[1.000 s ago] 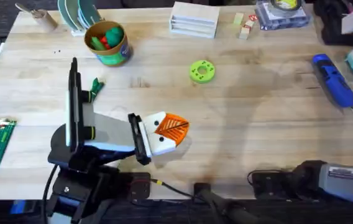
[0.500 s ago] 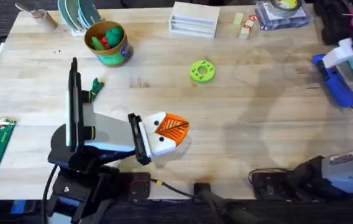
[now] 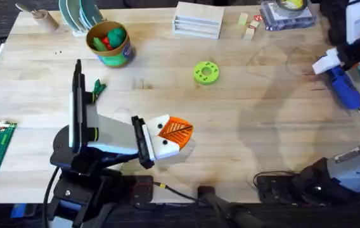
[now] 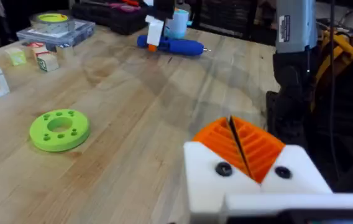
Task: Pick up the gripper from the table and insert it into the empty holder that is missing its gripper. Then pick up a screw, insert it into the mounting hole, and use the screwdriver to tighten it. Finally, clean up the table by picking up the vegetable and placing it into the bucket.
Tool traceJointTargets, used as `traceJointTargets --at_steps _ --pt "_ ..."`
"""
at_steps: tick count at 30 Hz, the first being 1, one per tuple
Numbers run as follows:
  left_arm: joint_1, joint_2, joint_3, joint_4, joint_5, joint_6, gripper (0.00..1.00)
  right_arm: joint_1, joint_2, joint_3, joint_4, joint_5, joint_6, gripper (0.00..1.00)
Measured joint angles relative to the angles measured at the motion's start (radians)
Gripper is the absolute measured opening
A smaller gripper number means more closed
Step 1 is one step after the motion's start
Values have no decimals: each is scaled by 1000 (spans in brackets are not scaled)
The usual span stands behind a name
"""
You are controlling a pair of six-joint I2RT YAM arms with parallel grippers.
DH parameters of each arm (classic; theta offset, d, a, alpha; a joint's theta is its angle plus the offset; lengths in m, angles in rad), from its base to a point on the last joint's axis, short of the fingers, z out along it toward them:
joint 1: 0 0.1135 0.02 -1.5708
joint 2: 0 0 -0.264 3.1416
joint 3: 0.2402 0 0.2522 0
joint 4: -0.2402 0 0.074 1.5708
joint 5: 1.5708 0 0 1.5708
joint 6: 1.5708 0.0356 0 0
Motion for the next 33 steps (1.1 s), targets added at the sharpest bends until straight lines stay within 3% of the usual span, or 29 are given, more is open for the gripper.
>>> traceJointTargets --at_steps 17,23,33 --pt "0 0 0 0 0 0 15 -49 40 2 5 -21 0 907" --pt "0 0 0 0 0 0 15 -48 42 3 3 -34 -5 543" --pt "0 0 0 0 0 0 15 -48 45 3 17 -33 -5 163"
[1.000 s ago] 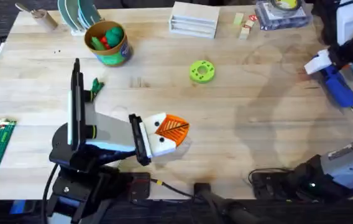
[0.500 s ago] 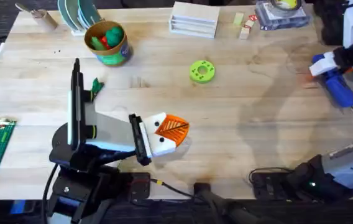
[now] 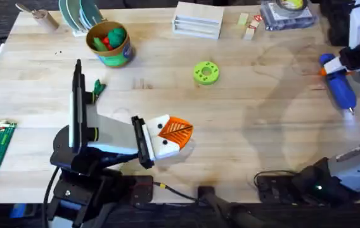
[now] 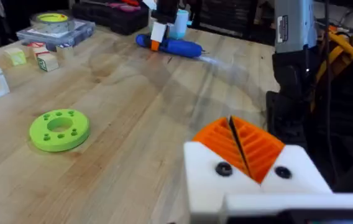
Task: Pick up the gripper from the table and insert it into the empty holder that is missing its gripper. Then pick up a screw, insert it into the mounting hole, and use the screwdriver to tighten it. Finally, clean up the table by picking up the vegetable and placing it into the bucket.
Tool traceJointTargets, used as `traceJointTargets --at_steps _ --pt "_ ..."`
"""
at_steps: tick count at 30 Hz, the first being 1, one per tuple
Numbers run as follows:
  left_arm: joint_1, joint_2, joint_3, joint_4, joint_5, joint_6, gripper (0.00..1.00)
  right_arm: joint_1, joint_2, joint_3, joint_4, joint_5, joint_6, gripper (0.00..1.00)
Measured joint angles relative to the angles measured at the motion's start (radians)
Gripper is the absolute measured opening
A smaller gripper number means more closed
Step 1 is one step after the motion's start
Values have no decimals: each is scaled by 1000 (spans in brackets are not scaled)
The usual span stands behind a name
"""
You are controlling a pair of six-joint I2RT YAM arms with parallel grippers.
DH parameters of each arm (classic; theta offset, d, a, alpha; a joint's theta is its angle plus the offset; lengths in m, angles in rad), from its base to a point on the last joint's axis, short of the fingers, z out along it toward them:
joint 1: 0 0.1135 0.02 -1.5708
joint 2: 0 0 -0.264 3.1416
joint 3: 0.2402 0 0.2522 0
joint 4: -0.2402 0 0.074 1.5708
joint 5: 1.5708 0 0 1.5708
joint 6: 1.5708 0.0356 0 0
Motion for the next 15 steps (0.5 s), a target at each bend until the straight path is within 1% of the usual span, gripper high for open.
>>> traceJointTargets --at_steps 2,4,15 --pt "0 0 0 0 0 0 15 0 1 0 2 0 0 114" --pt "0 0 0 0 0 0 15 0 1 0 2 0 0 91" --pt "0 0 0 0 0 0 15 0 1 0 0 0 0 90"
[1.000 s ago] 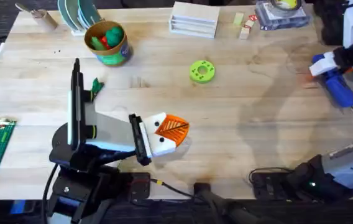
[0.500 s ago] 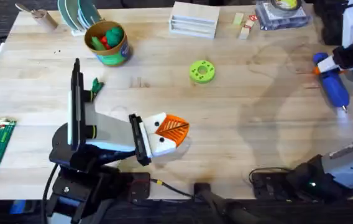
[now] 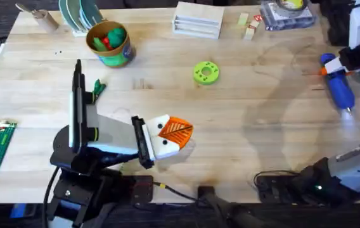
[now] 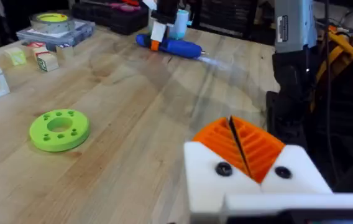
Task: Pick up the gripper from the table and insert it into the empty holder that is missing its gripper. Then pick up a screw, insert it into the mounting hole, and use the screwdriver to tighten it. Finally, clean up the table by picking up the vegetable and placing it into the bucket.
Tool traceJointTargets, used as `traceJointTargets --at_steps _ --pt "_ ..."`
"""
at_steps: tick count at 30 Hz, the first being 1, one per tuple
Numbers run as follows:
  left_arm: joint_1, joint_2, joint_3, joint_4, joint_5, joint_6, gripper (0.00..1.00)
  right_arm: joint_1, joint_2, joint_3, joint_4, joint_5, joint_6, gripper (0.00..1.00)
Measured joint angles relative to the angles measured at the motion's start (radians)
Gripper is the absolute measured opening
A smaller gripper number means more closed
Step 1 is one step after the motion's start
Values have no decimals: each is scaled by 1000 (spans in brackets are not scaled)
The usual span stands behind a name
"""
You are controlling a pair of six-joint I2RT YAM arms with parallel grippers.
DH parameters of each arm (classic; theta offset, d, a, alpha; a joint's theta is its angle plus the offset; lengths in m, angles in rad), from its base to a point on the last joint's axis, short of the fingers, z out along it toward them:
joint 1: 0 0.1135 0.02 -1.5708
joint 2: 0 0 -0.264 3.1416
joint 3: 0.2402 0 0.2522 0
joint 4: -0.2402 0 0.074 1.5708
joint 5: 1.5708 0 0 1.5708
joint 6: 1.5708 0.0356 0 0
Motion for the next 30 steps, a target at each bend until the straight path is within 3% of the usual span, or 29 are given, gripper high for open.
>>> traceJointTargets --at_steps 14,30 --pt "0 0 0 0 0 0 15 13 -42 0 23 0 66 82" --pt "0 0 0 0 0 0 15 180 -516 0 20 -30 223 74"
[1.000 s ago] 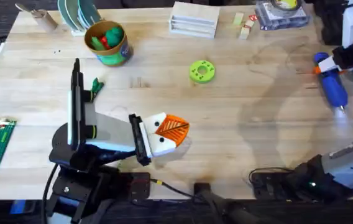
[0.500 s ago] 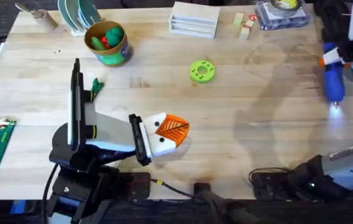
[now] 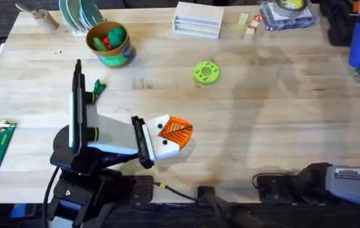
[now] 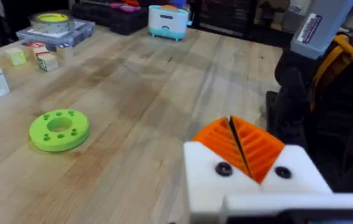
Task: Pick up the gripper from the table and insert it into the empty holder that is missing its gripper. Then pick up a screw, insert it into the mounting hole, and use the screwdriver to tighten it. Finally, clean up the table by picking up the vegetable and placing it into the bucket.
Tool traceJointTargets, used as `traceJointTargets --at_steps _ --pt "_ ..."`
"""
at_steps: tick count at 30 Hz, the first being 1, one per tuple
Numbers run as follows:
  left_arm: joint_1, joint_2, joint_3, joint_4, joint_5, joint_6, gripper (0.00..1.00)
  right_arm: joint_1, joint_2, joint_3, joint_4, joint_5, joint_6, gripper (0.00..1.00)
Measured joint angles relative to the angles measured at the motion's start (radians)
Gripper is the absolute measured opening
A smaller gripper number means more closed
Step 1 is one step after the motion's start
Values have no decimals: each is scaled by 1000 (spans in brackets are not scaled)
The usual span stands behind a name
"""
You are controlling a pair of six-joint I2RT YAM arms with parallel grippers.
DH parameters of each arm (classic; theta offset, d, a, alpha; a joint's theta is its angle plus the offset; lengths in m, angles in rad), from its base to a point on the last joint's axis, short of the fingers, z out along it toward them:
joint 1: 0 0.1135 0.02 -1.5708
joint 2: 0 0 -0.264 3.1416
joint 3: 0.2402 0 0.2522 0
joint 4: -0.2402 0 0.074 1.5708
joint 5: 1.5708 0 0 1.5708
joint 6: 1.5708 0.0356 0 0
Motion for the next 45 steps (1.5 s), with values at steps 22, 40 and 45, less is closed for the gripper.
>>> traceJointTargets --at_steps 22,40,45 --pt "0 0 0 0 0 0 15 116 -722 -370 174 -353 223 65" --pt "0 0 0 0 1 0 15 705 -978 -972 1056 -424 648 60" --pt "0 0 0 0 1 0 15 908 -893 -974 1208 -410 666 59"
